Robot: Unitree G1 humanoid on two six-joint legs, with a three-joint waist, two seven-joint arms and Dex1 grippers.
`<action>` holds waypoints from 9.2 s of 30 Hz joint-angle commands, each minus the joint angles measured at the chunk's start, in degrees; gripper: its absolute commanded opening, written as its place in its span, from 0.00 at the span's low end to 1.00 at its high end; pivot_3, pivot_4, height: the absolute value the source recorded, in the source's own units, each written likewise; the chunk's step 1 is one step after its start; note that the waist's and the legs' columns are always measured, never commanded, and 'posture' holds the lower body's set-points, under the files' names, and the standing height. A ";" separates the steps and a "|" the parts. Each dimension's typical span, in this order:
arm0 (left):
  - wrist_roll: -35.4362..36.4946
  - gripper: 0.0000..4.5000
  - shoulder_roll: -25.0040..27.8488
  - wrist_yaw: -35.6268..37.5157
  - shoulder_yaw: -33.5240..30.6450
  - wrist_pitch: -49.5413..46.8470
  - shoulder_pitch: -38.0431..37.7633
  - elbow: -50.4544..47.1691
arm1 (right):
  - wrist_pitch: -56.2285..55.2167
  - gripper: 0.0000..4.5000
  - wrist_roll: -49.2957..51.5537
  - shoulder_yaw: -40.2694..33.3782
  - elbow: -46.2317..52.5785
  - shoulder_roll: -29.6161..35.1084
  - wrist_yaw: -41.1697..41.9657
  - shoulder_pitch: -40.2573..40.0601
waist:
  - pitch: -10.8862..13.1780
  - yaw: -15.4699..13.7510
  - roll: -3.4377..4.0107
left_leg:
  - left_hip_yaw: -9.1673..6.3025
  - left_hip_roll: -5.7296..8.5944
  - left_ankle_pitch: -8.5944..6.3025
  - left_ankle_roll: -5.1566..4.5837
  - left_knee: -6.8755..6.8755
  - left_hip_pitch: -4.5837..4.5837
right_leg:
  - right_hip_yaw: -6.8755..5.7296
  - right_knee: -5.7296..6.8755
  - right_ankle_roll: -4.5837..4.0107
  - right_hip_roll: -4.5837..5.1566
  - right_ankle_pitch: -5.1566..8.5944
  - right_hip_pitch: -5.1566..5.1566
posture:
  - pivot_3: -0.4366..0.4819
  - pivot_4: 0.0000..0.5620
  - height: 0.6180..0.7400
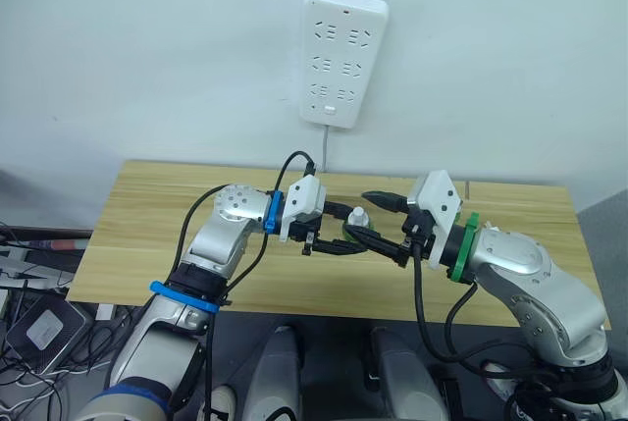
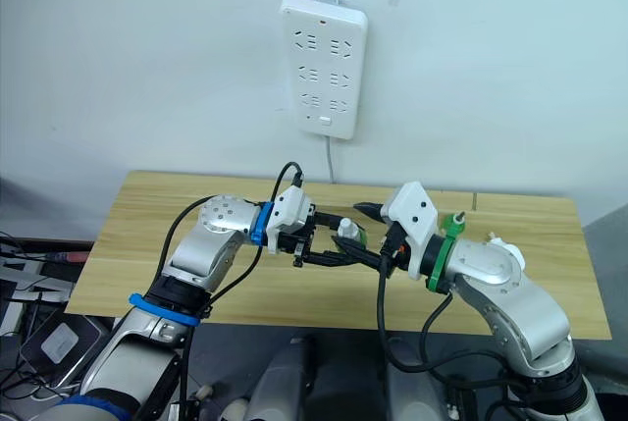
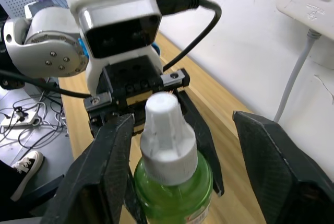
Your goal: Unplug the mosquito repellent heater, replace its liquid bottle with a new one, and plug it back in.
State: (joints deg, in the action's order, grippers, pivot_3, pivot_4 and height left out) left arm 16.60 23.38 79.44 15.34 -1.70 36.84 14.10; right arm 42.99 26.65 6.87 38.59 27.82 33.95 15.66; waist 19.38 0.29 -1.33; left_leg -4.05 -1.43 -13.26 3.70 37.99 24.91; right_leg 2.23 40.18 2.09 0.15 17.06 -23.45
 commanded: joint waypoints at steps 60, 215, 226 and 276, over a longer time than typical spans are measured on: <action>-0.92 0.49 -2.30 1.09 0.40 2.96 0.84 -0.19 | -9.22 1.00 -6.15 3.30 -10.18 1.12 10.73 10.57 | -0.08 1.43 0.01 | -0.12 -0.01 0.27 0.16 0.09 -0.12 | 0.00 0.56 -0.13 0.01 -0.03 -0.04 | 0.53 0.46 1.00; -0.04 0.49 2.38 -9.42 -6.49 0.46 -3.71 -3.90 | -13.06 0.72 9.23 -3.24 -5.69 7.21 4.63 -4.60 | 2.03 0.99 0.23 | -0.22 -0.12 0.13 -0.13 -0.15 -0.04 | 0.11 0.40 -0.43 -0.11 0.17 -0.06 | 0.52 0.47 1.00; 0.36 0.49 -0.08 -7.53 -4.92 0.66 -2.82 -5.05 | -7.62 0.72 8.72 -0.04 -4.84 2.86 0.90 1.06 | -0.18 1.43 0.02 | -0.22 -0.08 0.25 0.06 -0.16 -0.02 | 0.06 0.30 -0.43 -0.11 0.17 -0.06 | 0.51 0.39 1.00; 1.58 1.00 -15.95 -33.46 -9.27 0.56 -8.89 -16.38 | 4.21 0.19 58.66 -27.77 -15.66 -27.14 -47.15 5.76 | -1.52 1.60 -0.03 | -0.16 -0.06 0.13 -0.16 -0.08 -0.08 | 0.11 0.64 -0.45 -0.03 0.17 -0.06 | 0.50 0.46 1.00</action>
State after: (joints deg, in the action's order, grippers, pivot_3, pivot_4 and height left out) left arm 17.83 8.03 47.50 5.55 -1.71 28.95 0.65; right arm 48.67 78.05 -20.15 21.27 0.98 -9.15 20.91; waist 17.86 1.89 -1.37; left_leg -4.19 -1.49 -13.13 3.54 37.90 24.82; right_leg 2.36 40.81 1.65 0.12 17.22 -23.51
